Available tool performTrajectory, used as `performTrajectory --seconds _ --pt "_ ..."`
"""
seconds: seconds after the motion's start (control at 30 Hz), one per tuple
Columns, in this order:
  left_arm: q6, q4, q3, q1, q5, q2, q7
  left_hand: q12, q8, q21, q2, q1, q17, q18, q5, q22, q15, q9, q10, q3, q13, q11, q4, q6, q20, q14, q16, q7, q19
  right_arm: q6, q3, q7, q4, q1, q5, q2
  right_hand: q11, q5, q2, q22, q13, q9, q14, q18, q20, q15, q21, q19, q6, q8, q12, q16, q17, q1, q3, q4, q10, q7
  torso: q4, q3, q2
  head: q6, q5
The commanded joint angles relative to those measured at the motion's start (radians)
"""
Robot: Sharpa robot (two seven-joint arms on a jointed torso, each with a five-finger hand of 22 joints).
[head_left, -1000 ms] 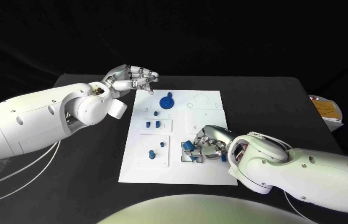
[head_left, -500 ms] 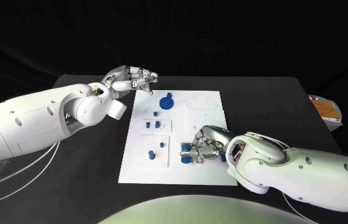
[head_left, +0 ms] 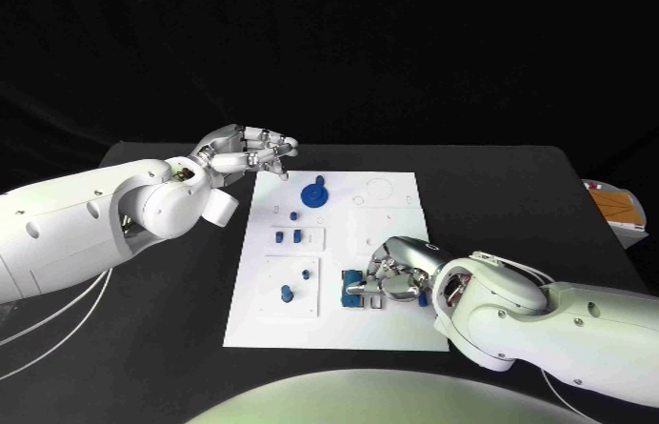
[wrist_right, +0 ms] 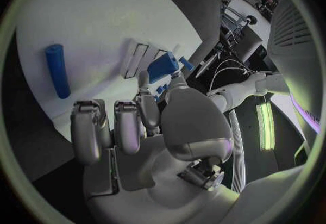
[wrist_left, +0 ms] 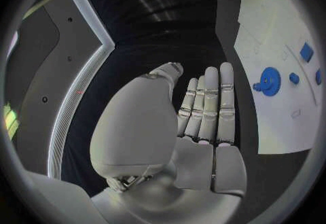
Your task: Assemble the parts on the task board
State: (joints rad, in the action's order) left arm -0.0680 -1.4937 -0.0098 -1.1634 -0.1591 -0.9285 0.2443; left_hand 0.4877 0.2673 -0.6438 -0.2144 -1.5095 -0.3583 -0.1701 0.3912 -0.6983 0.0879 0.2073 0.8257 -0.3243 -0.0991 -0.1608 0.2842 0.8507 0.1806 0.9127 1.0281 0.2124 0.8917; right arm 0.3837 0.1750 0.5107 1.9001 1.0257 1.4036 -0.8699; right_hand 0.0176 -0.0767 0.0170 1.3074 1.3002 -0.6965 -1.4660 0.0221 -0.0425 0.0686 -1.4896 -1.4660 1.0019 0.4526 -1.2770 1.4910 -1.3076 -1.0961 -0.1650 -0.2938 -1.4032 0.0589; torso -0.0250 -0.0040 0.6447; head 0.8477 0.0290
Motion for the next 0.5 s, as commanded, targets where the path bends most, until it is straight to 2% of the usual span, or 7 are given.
performTrajectory --seconds 0.03,0.23,0.5 --pt "0.016 -0.003 0.001 0.000 0.012 0.000 0.003 0.005 0.004 0.007 0.006 -0.002 0.001 -0.012 0.000 0.002 0.001 -0.001 -0.007 -0.001 0.001 0.002 -0.006 -0.005 0.002 -0.006 0.002 0.004 0.006 0.025 0.000 -0.041 0.017 -0.002 0.018 -0.011 -0.001 -0.030 -0.007 0.243 0.010 -0.002 -0.064 -0.007 0.011 0.010 -0.008 -0.080 -0.002 0.005 -0.009 0.003 -0.033 -0.040 -0.008 0.002 -0.011 -0.004 -0.0004 0.0005 0.001 0.001 0.001" --pt "0.016 -0.002 0.000 0.000 0.011 -0.001 0.002 0.005 0.005 0.007 0.006 -0.003 0.001 -0.012 0.000 0.002 0.001 -0.001 -0.007 -0.001 0.001 0.002 -0.006 -0.005 0.002 -0.006 0.002 0.004 0.007 0.014 0.000 -0.056 0.030 -0.002 0.018 -0.023 0.001 -0.046 -0.004 0.246 0.023 -0.003 -0.067 -0.009 0.012 0.011 -0.015 -0.083 0.001 0.010 -0.022 0.008 -0.046 -0.068 -0.023 0.003 -0.019 -0.006 -0.0011 0.0006 0.000 0.002 0.001" --pt "0.017 -0.001 0.000 0.000 0.011 0.000 0.002 0.005 0.005 0.007 0.006 -0.003 0.001 -0.012 0.000 0.002 0.001 -0.001 -0.007 -0.001 0.001 0.002 -0.006 -0.005 0.002 -0.006 0.002 0.004 0.007 -0.008 0.000 -0.054 0.010 -0.002 0.023 -0.014 0.003 -0.055 -0.013 0.247 0.034 -0.003 -0.068 -0.009 0.013 0.013 -0.020 -0.085 0.002 0.014 -0.031 0.011 -0.054 -0.111 -0.034 0.004 -0.026 -0.008 0.0000 -0.0001 0.001 0.003 0.000"
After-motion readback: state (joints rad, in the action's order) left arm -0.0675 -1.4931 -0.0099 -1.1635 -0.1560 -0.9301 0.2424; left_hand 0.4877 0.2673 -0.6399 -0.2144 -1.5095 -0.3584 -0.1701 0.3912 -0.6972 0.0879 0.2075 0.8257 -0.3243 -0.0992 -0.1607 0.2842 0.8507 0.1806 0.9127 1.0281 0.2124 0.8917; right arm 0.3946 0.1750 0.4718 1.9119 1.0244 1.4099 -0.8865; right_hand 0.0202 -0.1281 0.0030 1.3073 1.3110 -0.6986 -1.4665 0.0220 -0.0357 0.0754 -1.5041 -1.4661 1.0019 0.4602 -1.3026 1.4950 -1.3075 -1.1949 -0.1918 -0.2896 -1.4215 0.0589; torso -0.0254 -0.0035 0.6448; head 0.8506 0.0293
